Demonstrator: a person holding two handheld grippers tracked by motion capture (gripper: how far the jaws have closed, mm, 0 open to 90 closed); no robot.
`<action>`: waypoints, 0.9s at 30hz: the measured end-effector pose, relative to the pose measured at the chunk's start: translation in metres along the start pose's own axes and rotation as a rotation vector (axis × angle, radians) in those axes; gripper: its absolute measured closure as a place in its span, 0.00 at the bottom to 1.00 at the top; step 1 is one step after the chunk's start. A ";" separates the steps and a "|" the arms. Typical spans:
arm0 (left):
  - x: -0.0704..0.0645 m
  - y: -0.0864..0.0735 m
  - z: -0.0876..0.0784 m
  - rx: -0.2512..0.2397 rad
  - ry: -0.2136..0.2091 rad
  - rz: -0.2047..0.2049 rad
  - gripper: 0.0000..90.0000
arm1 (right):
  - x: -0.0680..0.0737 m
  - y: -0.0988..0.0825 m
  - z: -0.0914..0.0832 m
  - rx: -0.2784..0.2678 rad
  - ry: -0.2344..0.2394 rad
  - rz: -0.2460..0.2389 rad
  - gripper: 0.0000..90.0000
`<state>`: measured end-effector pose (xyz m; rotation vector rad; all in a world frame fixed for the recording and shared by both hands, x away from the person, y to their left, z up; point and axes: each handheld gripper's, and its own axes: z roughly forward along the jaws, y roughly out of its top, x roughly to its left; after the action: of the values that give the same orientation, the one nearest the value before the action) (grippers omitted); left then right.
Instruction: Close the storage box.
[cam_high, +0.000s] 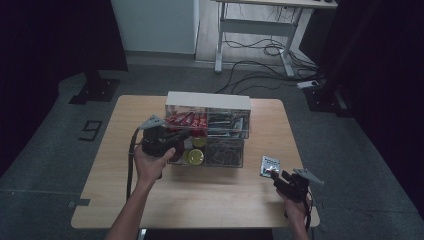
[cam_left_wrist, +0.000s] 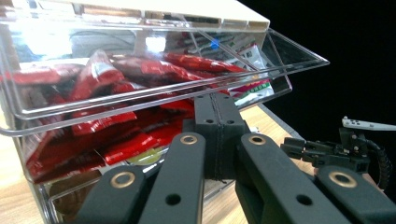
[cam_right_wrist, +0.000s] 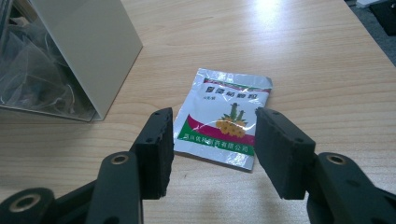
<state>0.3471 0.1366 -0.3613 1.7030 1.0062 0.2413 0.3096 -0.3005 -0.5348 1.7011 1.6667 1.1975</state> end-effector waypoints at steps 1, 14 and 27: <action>0.000 -0.002 0.000 -0.002 -0.005 -0.004 1.00 | 0.000 0.000 0.000 0.000 -0.001 0.001 0.52; -0.002 -0.006 0.000 0.013 -0.030 0.009 0.96 | -0.001 0.000 0.000 0.002 0.004 0.002 0.52; -0.003 -0.023 0.005 0.043 -0.008 0.061 0.73 | 0.006 -0.002 0.003 0.038 0.061 -0.058 0.52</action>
<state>0.3369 0.1326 -0.3816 1.7746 0.9604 0.2543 0.3108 -0.2935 -0.5361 1.6421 1.7727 1.2090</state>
